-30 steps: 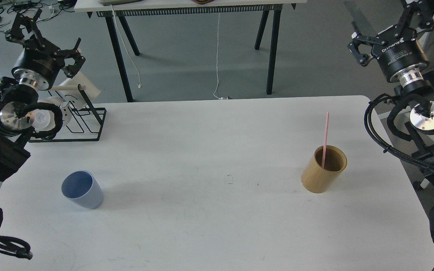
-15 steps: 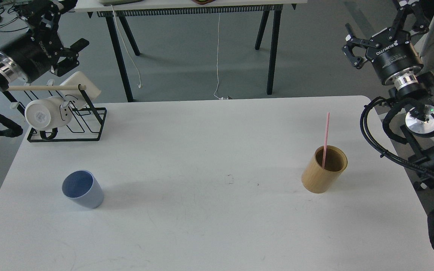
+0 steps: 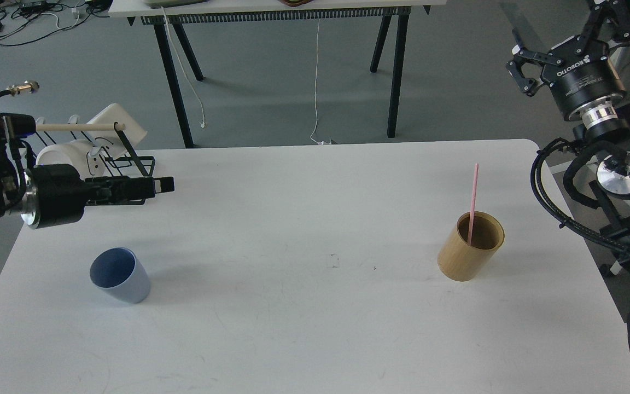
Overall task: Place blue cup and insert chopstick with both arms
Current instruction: 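Lower the left gripper and grasp the blue cup from its side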
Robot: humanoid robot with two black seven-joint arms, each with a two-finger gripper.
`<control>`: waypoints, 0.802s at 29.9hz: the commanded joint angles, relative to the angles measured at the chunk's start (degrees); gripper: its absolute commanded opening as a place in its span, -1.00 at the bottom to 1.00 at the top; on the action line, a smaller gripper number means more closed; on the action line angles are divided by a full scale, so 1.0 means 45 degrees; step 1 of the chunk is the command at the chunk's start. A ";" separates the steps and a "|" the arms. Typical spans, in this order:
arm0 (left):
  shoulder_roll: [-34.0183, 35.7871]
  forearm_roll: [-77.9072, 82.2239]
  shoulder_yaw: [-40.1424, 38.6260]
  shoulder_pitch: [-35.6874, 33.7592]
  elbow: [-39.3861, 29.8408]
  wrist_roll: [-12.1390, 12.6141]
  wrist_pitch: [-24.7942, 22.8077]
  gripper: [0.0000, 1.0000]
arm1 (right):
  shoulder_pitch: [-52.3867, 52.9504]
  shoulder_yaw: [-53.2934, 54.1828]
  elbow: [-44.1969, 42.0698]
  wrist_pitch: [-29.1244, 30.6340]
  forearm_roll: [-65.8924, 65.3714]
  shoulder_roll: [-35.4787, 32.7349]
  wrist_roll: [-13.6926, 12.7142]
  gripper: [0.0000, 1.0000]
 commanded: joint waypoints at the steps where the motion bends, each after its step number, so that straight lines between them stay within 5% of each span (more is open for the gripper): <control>1: 0.0539 0.2574 0.0721 0.0921 -0.0252 0.0002 0.1017 0.54 | 0.0008 0.0058 0.0008 -0.0001 0.0020 -0.0001 0.0000 0.98; 8: -0.0024 0.6209 0.1153 0.2193 0.1150 0.0080 0.3616 0.54 | 0.0008 0.0312 0.0378 -0.0001 0.0001 0.0019 0.0020 0.98; 24: -0.0436 0.6486 0.1290 0.2545 0.2697 -0.0252 0.3794 0.30 | 0.0145 0.0449 0.0516 -0.0001 0.0000 0.0000 0.0020 0.98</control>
